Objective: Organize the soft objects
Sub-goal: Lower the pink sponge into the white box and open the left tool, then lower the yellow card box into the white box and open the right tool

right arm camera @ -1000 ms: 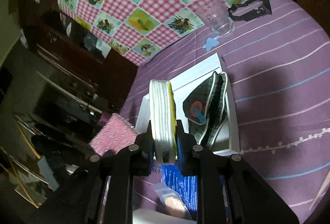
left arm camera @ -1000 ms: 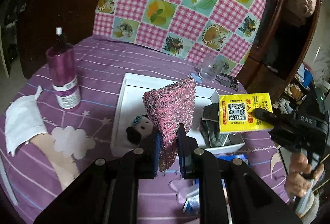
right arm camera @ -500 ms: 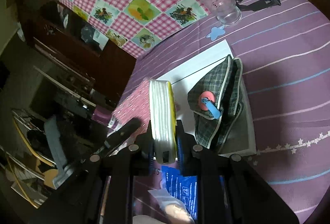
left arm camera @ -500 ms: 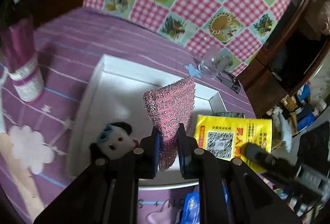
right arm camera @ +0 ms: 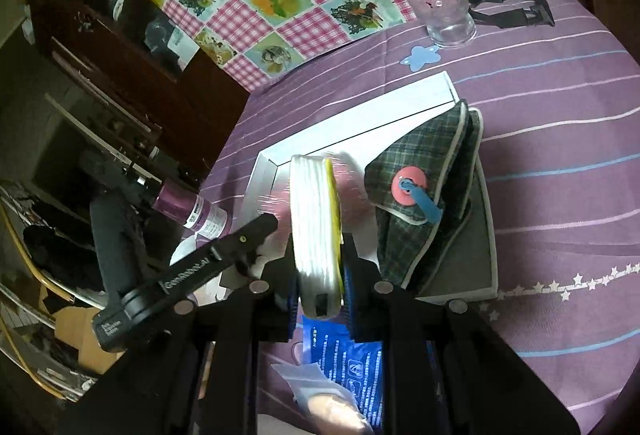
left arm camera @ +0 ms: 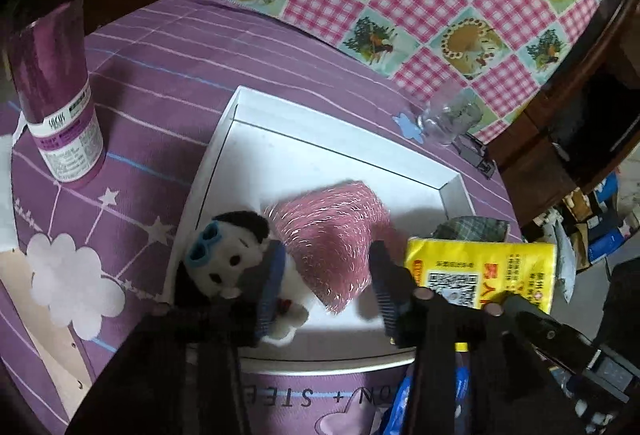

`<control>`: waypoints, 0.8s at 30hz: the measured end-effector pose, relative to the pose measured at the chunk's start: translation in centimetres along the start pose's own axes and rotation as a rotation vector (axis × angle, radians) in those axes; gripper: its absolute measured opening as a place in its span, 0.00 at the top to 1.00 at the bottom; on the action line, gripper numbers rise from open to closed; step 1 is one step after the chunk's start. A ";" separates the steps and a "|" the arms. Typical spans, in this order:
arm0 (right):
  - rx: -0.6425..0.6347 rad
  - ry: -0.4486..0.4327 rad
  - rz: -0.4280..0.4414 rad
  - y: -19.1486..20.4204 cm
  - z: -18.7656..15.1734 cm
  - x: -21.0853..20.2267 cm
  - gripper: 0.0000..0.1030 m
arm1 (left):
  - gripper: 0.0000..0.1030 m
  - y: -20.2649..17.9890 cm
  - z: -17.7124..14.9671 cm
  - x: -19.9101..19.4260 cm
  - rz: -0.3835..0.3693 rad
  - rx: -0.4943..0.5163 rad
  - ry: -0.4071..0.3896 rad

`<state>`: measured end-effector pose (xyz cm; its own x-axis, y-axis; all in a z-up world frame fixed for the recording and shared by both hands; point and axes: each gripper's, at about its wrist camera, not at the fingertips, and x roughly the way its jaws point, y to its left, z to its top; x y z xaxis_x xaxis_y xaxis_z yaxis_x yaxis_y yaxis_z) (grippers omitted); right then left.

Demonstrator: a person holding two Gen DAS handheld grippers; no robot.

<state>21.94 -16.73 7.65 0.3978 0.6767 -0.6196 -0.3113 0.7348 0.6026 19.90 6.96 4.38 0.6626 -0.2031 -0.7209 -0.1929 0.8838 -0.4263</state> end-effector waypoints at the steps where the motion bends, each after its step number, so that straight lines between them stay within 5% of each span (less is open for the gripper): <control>1: -0.007 0.004 -0.008 0.2 0.0 0.0 0.80 | 0.50 -0.1 0.2 -0.2 0.009 0.005 -0.002; 3: -0.031 0.013 -0.043 0.7 0.0 0.2 0.80 | 0.35 -0.4 0.4 -0.7 0.078 0.029 -0.018; 7: -0.067 0.046 -0.071 1.6 0.1 0.9 0.80 | 0.33 -1.3 0.6 -1.4 0.192 0.135 -0.070; 15: 0.028 0.183 -0.001 1.2 1.6 4.8 0.79 | 0.33 -1.1 1.0 -2.1 0.219 0.188 -0.091; 17: 0.094 0.214 -0.009 0.4 1.9 5.4 0.65 | 0.33 -0.7 1.3 -2.4 0.231 0.176 -0.108; 19: 0.118 0.185 -0.068 0.0 2.0 5.1 0.39 | 0.32 -0.3 1.5 -2.6 0.229 0.157 -0.114; 24: -0.008 -0.012 -0.147 1.7 1.7 1.3 0.37 | 0.32 0.3 1.6 -2.3 0.211 0.133 -0.098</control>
<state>23.43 -14.70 8.69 0.4495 0.5613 -0.6949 -0.2556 0.8262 0.5020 19.45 8.32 6.78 0.6863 0.0272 -0.7268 -0.2411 0.9513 -0.1921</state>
